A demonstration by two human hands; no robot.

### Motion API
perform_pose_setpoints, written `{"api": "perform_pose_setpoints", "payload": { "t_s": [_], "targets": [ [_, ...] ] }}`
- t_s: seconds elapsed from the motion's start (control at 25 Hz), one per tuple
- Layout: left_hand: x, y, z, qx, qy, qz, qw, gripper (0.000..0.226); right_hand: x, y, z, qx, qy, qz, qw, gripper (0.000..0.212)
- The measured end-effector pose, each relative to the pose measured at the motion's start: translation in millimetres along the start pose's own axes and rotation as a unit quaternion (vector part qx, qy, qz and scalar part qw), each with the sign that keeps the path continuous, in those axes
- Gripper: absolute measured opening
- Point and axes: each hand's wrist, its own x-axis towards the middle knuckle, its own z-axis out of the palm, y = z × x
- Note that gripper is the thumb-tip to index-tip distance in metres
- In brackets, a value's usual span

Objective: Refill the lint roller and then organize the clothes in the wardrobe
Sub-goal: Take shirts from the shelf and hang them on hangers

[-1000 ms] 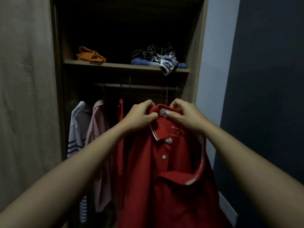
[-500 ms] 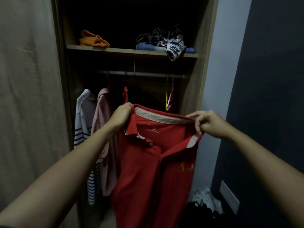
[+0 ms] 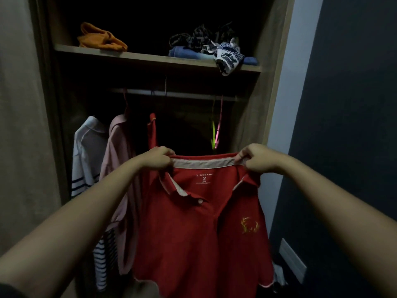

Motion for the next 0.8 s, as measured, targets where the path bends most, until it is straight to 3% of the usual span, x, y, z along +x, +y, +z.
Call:
{"api": "perform_pose_setpoints", "payload": {
  "t_s": [0.08, 0.12, 0.28, 0.4, 0.52, 0.6, 0.8],
  "targets": [
    [28, 9, -7, -0.065, -0.094, 0.027, 0.993, 0.04, 18, -9, -2, -0.011, 0.015, 0.005, 1.0, 0.032],
    [41, 14, -7, -0.101, -0.096, 0.036, 0.99, 0.046, 25, -13, -2, -0.015, 0.018, 0.004, 1.0, 0.032],
    [121, 34, 8, -0.213, 0.077, 0.036, 0.973, 0.031, 44, -27, -1, -0.042, 0.023, -0.004, 0.999, 0.034],
    [185, 48, 31, -0.318, 0.085, -0.034, 0.944, 0.032, 58, -21, 1, -0.068, 0.042, 0.012, 0.997, 0.037],
    [226, 63, 51, -0.37, 0.073, -0.069, 0.924, 0.057, 66, -4, 2, -0.064, 0.053, 0.037, 0.996, 0.043],
    [242, 75, 54, -0.38, 0.082, -0.061, 0.919, 0.053, 71, 4, -2, -0.062, 0.061, 0.048, 0.995, 0.043],
    [242, 92, 38, -0.278, 0.193, -0.048, 0.94, 0.036, 81, 16, -5, -0.057, 0.084, 0.058, 0.993, 0.043]
  ]
}}
